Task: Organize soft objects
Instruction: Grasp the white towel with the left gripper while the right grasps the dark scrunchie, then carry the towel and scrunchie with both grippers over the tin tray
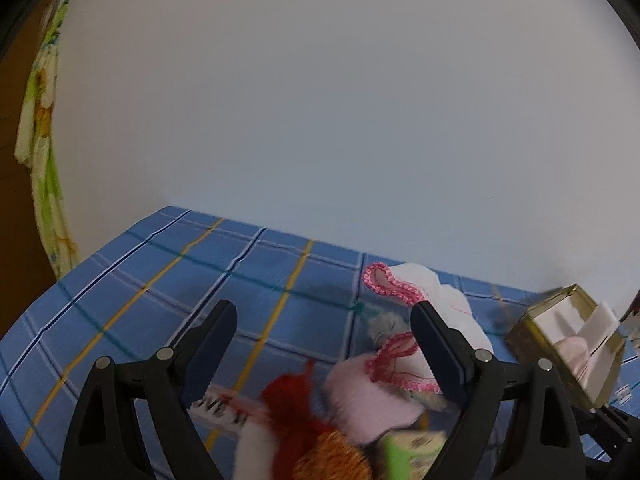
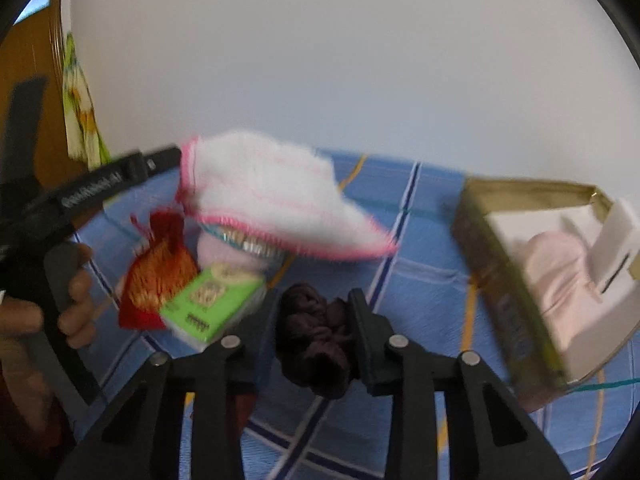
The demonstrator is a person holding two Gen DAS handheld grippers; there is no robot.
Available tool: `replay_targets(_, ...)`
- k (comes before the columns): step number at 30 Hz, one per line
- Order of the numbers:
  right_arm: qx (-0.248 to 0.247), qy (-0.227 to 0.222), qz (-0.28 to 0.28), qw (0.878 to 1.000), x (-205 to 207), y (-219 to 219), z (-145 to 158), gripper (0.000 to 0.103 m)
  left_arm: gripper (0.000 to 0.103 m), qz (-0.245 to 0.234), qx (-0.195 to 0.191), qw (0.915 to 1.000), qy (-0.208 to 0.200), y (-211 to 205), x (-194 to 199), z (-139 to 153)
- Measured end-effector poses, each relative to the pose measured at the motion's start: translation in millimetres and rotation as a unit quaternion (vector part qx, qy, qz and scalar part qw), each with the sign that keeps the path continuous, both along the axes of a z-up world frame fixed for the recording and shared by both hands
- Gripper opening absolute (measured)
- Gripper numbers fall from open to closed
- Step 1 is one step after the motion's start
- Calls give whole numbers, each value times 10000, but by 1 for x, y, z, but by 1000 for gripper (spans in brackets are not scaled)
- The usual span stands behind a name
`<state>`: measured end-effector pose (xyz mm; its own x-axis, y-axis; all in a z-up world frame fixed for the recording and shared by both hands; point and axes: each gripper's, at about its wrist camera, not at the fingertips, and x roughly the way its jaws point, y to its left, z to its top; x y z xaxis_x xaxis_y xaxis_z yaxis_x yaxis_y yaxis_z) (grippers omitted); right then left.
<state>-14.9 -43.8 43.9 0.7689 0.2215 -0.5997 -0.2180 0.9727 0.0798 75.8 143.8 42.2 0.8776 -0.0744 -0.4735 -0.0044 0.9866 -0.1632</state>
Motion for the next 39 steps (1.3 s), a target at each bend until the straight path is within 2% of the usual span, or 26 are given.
replay_targets(3,68,-227,-171,9996,-3,-13,7,34,91,-185,16,9998,83,-13,13,3)
replay_targets(8,449,16,-185,9988,1,-32,3,34,91,-184,165,9997,45,-19,11,2)
replay_targets(11,523,-17,-163,9985,0,-36,9,34,91,-201,84,9997,-54,-18,5,12)
replay_targets(15,570,-235,-119,9980,-8,-33,19,34,91,-579,12,9983,-119,-25,1,24)
replay_targets(18,441,-407,-173,9980,-14,-38,25,34,91,-715,268,9962,-418,-30,-14,38)
replay_targets(20,355,-460,-193,9981,-16,-44,26,34,91,-583,497,9953,-592,-28,-25,49)
replay_targets(22,350,-440,-224,9982,-17,-53,25,34,91,-489,551,9955,-599,-29,-28,56)
replay_targets(27,267,-332,-388,9983,-14,-66,21,34,91,-759,926,9925,-251,-66,-12,47)
replay_targets(29,296,-349,-393,9982,-14,-67,23,34,91,-805,1290,9882,176,-94,4,28)
replay_targets(32,168,-427,-471,9978,-15,-67,23,34,91,-690,1602,9816,783,-118,27,-2)
replay_targets(36,199,-400,-516,9977,-14,-70,23,34,91,-354,1627,9761,1394,-125,55,-31)
replay_targets(39,214,-349,-545,9977,-12,-72,22,34,91,-185,1707,9747,1430,-124,61,-41)
